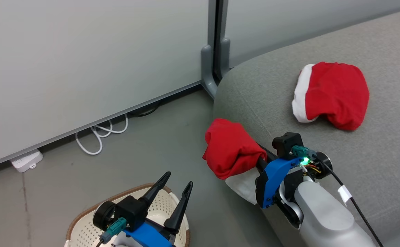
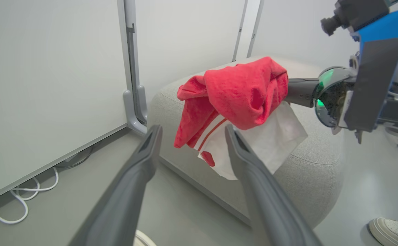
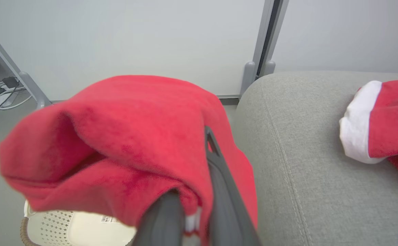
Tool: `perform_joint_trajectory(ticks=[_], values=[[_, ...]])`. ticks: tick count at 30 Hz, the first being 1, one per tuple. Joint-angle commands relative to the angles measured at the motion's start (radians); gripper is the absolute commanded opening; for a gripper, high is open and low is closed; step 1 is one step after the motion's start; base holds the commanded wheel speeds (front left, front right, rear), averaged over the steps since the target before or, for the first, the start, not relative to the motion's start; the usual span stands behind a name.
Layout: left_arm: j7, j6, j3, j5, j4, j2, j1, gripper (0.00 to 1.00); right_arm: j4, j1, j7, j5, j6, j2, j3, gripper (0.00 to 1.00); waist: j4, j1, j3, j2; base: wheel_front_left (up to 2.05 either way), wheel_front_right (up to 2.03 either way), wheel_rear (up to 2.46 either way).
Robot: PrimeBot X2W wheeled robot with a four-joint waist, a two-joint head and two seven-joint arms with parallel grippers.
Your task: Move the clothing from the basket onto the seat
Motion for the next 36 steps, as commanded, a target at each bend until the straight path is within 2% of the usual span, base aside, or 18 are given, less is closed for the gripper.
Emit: perform_joint_trajectory(ticks=[1, 12, 26, 33, 36], values=[[-0.003, -0.004, 0.001, 0.006, 0.003, 0.001, -0.006, 1.0, -0.005, 0.009, -0.005, -0.005, -0.001, -0.002, -0.002, 0.0, -0.051, 0.0, 0.011, -0.0001, 0.0, 0.0, 0.0], [-0.003, -0.014, 0.007, 0.035, 0.014, -0.001, -0.028, 1.0, -0.02, 0.019, -0.006, -0.016, -0.001, -0.001, -0.034, 0.0, -0.214, 0.0, 0.04, -0.0001, 0.0, 0.0, 0.0], [-0.003, -0.021, -0.048, 0.017, 0.055, -0.007, -0.105, 1.0, -0.063, 0.061, 0.001, -0.034, -0.001, -0.003, -0.139, 0.0, -0.227, 0.0, 0.076, -0.0001, 0.0, 0.0, 0.0], [-0.003, -0.02, -0.026, 0.032, 0.032, 0.022, -0.103, 1.0, -0.109, -0.077, 0.078, 0.005, -0.001, -0.052, -0.166, 0.0, -0.226, 0.0, 0.134, -0.0001, 0.0, 0.0, 0.0], [-0.003, -0.02, -0.036, 0.048, 0.025, 0.04, -0.129, 1.0, -0.127, -0.167, 0.112, 0.027, -0.001, -0.096, -0.203, 0.0, -0.193, 0.0, 0.19, -0.0001, 0.0, 0.0, 0.0]])
